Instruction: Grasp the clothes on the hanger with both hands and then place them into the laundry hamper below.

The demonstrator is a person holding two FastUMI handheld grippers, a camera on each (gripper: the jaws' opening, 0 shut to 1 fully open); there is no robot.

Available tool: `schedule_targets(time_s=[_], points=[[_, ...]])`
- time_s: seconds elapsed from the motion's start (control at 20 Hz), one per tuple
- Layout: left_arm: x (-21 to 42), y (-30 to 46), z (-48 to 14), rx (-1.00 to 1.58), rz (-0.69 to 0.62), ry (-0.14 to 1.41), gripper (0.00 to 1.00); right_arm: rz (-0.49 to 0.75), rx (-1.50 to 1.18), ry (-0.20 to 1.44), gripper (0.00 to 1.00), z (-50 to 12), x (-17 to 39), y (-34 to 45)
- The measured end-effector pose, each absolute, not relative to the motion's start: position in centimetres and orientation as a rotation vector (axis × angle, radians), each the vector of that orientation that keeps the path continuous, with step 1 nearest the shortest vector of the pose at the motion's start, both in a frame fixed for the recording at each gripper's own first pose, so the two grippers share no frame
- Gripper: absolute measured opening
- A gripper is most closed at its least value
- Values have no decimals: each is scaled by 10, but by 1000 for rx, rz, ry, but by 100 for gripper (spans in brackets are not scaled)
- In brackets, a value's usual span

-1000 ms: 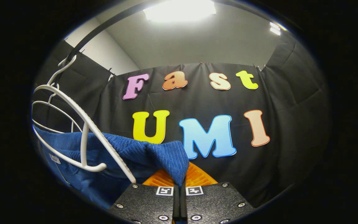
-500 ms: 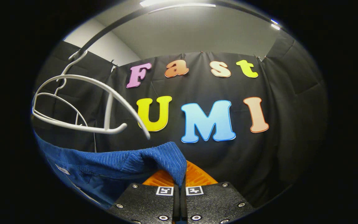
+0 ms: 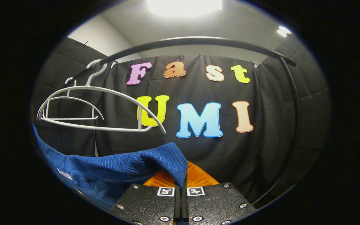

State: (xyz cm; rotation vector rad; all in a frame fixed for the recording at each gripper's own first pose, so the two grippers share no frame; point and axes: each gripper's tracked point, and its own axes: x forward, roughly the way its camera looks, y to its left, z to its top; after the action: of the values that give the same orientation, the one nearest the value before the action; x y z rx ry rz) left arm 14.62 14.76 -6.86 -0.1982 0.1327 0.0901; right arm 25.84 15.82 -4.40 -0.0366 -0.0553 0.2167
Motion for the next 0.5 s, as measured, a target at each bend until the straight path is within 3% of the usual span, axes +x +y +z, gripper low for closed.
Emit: schedule_targets(time_s=[0.5], points=[[100,116,-81,-164,-135,192,1,175,-53,2,1,-41,125,183]])
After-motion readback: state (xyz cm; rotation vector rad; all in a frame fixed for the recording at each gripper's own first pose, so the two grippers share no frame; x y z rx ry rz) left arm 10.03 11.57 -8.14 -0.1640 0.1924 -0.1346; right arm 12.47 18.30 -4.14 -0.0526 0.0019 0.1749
